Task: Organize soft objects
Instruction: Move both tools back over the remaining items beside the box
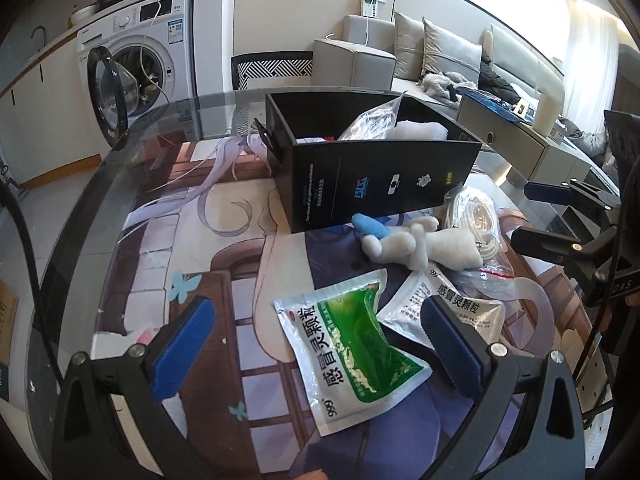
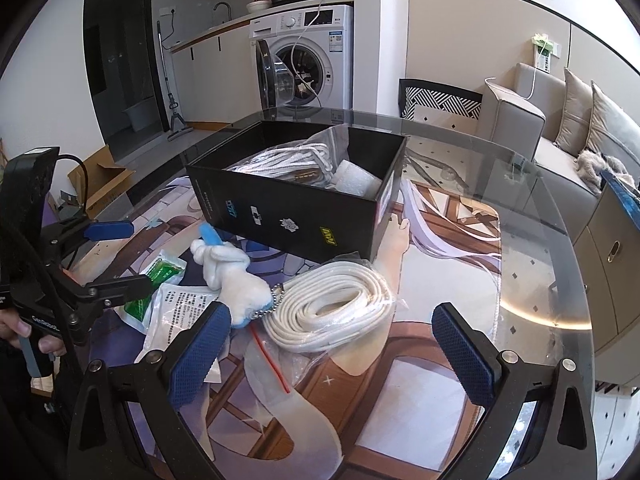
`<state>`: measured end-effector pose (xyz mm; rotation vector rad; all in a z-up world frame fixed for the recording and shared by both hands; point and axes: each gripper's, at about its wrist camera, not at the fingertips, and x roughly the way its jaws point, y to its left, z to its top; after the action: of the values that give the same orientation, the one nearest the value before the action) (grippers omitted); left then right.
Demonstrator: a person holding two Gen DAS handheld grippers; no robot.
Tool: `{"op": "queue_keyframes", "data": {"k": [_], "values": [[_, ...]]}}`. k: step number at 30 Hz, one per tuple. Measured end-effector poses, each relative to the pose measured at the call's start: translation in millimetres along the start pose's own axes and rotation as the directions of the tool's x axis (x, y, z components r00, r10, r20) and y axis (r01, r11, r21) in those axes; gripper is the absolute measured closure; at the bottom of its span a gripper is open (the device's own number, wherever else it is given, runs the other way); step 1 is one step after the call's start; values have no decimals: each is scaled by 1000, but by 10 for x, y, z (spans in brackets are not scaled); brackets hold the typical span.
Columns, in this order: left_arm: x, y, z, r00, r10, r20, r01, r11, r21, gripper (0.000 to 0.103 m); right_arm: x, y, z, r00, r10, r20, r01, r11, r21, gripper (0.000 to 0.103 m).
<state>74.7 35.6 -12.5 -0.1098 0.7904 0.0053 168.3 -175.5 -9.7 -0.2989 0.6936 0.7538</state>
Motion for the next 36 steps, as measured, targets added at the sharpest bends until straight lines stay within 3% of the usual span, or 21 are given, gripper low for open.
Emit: {"op": "queue_keyframes", "data": {"k": [12,24,36], "values": [[66,50,-95,998,33,-62,-32,999,11,0,39,47,-3,1000,6,-9,-7,1000,-11,1],[92,228,-74,994,40,-101,-44,998,-43,0,6,-1,-10,1000,5,-3,-5,1000,1,1],[210,158,-56,989,59,-138,-56,998,29,0,58,-97,-59,1000,-2,-24,2,1000,27,1]]}}
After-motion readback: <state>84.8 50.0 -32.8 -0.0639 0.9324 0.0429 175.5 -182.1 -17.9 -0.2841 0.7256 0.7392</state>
